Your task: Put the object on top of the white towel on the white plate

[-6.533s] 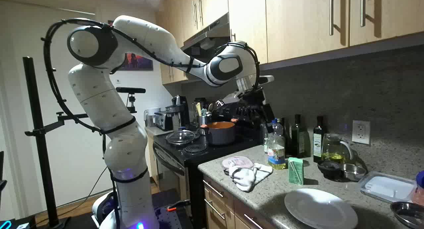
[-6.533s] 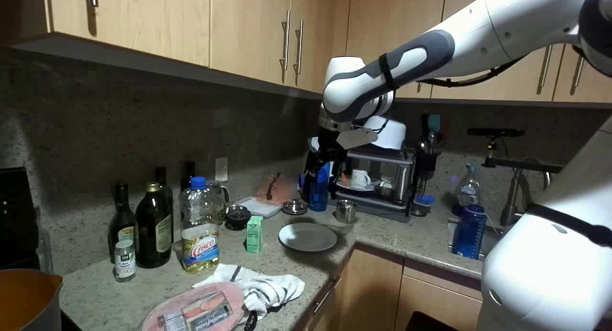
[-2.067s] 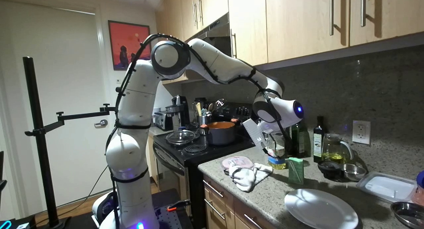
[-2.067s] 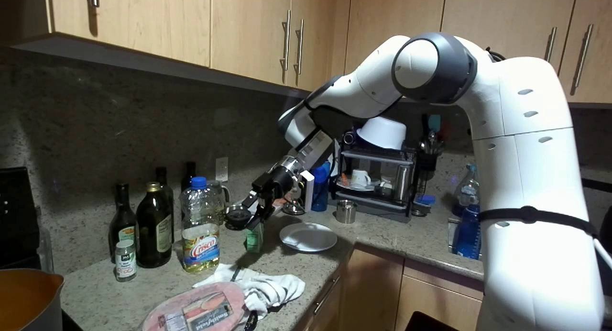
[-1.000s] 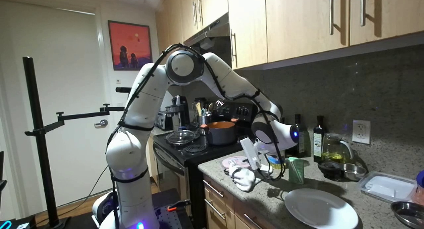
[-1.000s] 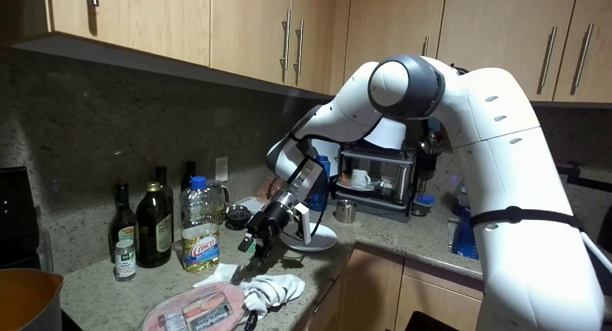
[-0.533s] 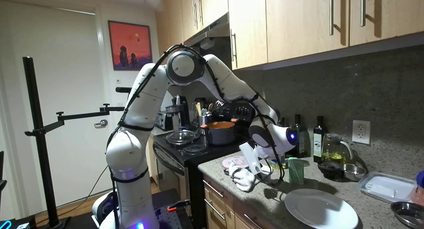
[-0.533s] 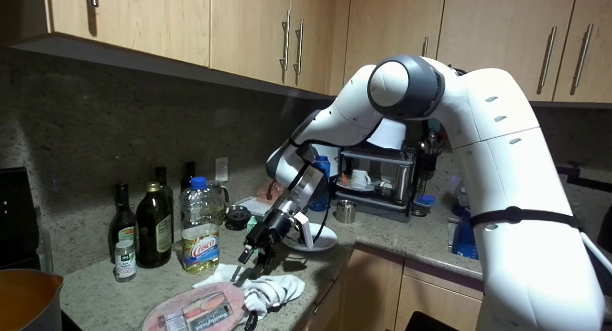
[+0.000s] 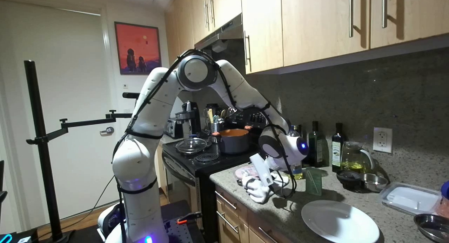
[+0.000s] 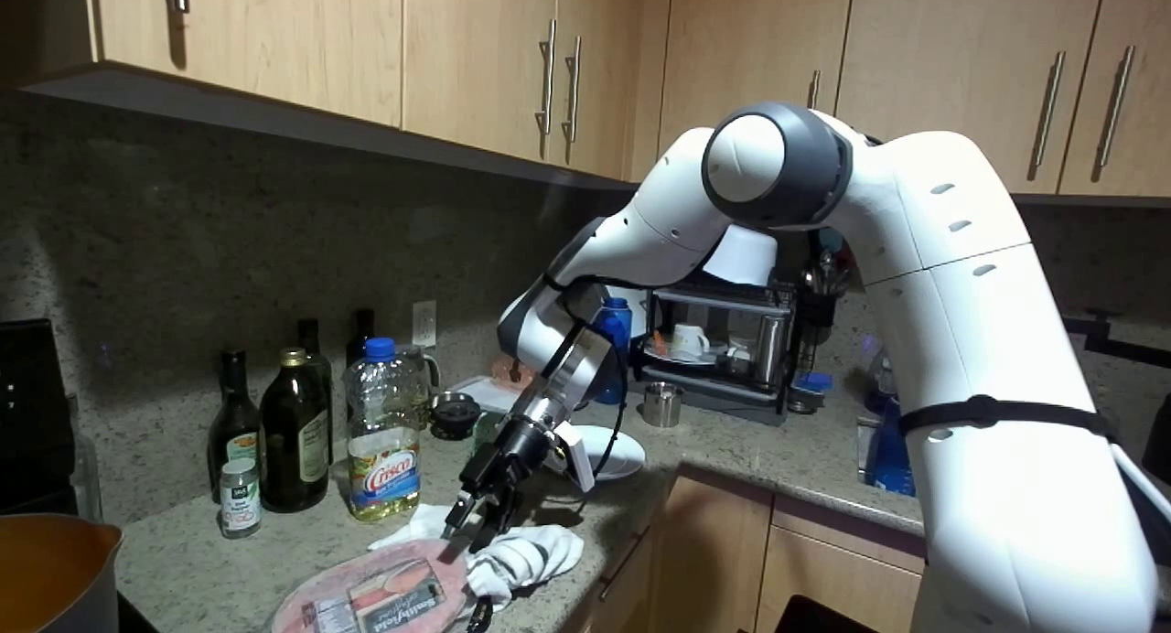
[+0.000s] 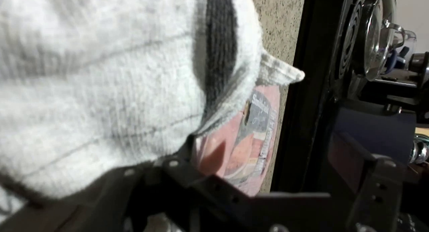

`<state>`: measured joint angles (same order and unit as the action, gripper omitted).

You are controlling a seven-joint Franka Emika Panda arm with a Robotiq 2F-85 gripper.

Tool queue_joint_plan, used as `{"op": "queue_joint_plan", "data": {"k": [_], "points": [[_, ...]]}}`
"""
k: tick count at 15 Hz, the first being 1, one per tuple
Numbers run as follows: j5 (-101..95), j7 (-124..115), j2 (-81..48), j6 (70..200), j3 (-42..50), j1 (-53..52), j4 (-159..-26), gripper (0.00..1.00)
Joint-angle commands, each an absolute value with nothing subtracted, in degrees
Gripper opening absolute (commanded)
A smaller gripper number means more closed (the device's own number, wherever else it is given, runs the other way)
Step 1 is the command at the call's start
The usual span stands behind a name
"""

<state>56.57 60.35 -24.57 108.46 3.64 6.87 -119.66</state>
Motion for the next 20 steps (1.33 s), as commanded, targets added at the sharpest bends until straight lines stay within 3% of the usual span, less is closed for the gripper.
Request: {"op": "queue_joint_plan", "data": {"k": [1, 20], "points": [[57.3, 60.5, -24.1, 110.3, 2.7, 6.7, -120.8, 1.0], [53.3, 59.3, -25.7, 109.0, 0.2, 4.4, -114.9, 1.0]]}}
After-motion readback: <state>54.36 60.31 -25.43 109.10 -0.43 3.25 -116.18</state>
